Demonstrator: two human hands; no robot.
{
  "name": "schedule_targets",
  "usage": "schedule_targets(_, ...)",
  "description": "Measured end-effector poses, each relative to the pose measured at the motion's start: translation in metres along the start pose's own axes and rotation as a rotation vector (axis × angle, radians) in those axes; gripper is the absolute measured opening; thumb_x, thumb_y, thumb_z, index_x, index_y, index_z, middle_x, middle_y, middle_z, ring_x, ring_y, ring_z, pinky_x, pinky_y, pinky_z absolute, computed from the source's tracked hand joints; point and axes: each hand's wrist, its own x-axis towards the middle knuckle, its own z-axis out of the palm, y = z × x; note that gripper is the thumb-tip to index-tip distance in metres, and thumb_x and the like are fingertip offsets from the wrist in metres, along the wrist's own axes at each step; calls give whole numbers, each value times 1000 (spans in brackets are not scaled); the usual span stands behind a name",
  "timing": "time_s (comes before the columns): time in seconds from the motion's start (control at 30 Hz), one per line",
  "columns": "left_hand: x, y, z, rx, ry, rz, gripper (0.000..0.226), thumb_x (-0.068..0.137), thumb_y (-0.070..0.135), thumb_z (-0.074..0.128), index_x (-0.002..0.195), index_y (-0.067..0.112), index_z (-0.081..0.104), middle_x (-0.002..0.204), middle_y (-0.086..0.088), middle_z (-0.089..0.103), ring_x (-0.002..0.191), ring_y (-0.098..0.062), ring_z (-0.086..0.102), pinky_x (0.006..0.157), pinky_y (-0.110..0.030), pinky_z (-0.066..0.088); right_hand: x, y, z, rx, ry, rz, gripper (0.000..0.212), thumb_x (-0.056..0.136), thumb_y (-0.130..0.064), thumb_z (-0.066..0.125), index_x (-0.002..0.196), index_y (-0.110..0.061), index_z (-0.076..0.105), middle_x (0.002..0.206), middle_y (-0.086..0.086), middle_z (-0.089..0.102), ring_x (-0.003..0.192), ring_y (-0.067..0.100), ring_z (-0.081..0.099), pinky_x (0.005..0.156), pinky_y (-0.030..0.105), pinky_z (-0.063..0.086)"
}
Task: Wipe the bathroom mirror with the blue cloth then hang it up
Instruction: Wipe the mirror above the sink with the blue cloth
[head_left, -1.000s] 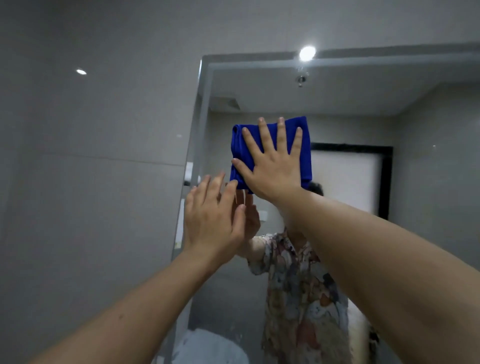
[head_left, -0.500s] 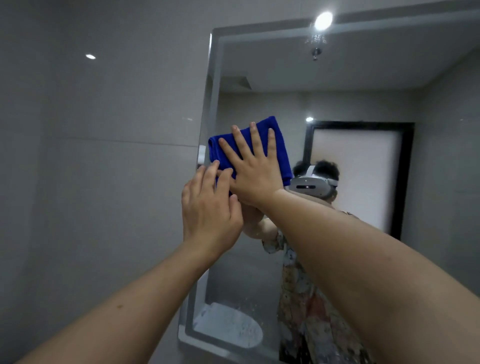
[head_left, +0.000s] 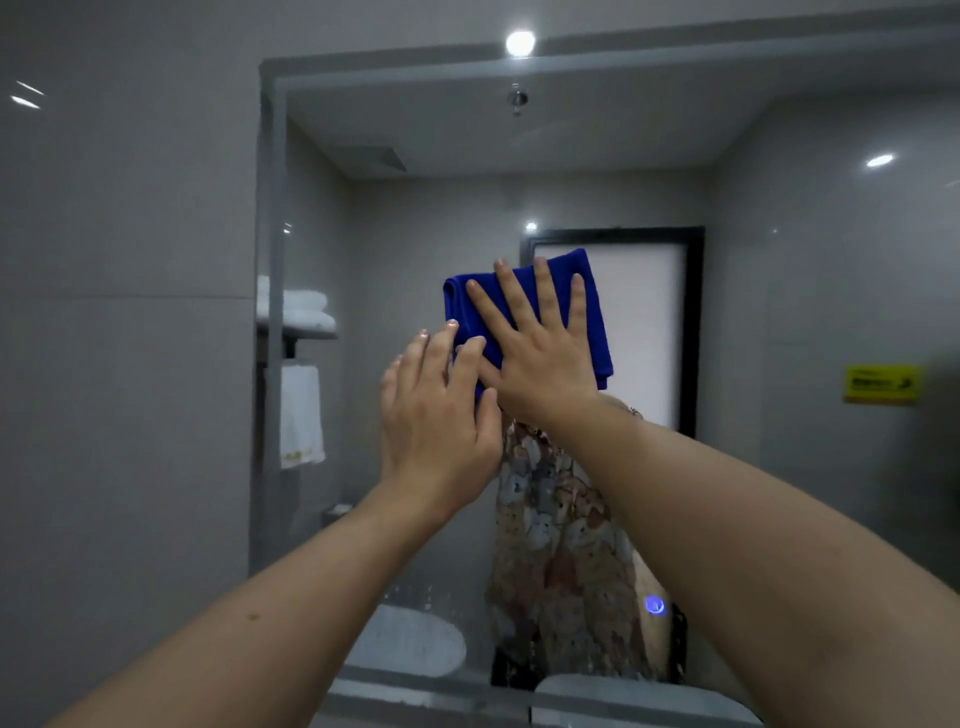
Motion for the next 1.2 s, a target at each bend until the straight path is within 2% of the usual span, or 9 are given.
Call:
schedule_targets(0.23, -5, 69, 29, -17, -8, 80, 51, 92, 33, 50, 141, 18, 49, 153, -9, 45, 143, -31, 34, 116, -50, 27, -36, 85, -11, -14, 12, 74, 76, 98, -74, 5, 164, -36, -6, 175, 0, -4, 159, 35, -11, 123, 63, -12)
schedule_targets(0.47, 1, 146, 58, -23, -20, 137, 51, 91, 33, 48, 139, 17, 50, 152, -8, 45, 143, -31, 34, 116, -48, 27, -72, 171, -24, -16, 15, 128, 77, 99, -76, 9, 162, -38, -13, 174, -1, -12, 158, 34, -17, 123, 63, -14)
schedule_targets(0.7, 0, 232, 99, -78, -31, 162, 51, 89, 33, 52, 138, 19, 52, 152, -8, 45, 143, -30, 33, 116, -50, 27, -106, 252, -35, -63, -12, 130, 76, 94, -70, -2, 159, -36, -22, 174, -1, -16, 157, 34, -22, 122, 64, -15)
schedule_targets(0.83, -4, 274, 122, -71, -56, 165, 53, 90, 33, 52, 141, 20, 49, 154, -6, 43, 145, -28, 29, 118, -47, 24, -127, 300, -40, -44, 29, 161, 77, 97, -72, 4, 163, -36, -11, 175, 0, -9, 159, 36, -14, 123, 64, -11)
schedule_targets(1.0, -14, 320, 147, -68, -63, 178, 55, 91, 35, 50, 143, 18, 48, 154, -8, 43, 145, -30, 30, 118, -51, 25, -165, 367, -45, -37, 81, 224, 77, 98, -75, 10, 165, -37, 2, 175, 1, 4, 160, 36, -2, 125, 64, -4)
schedule_targets(1.2, -26, 359, 170, -35, -100, 169, 56, 93, 41, 45, 146, 21, 44, 157, -4, 38, 147, -26, 25, 120, -48, 21, -207, 438, -49, -84, 101, 218, 77, 99, -75, 13, 165, -37, 3, 175, 1, 7, 160, 36, 1, 125, 65, 0)
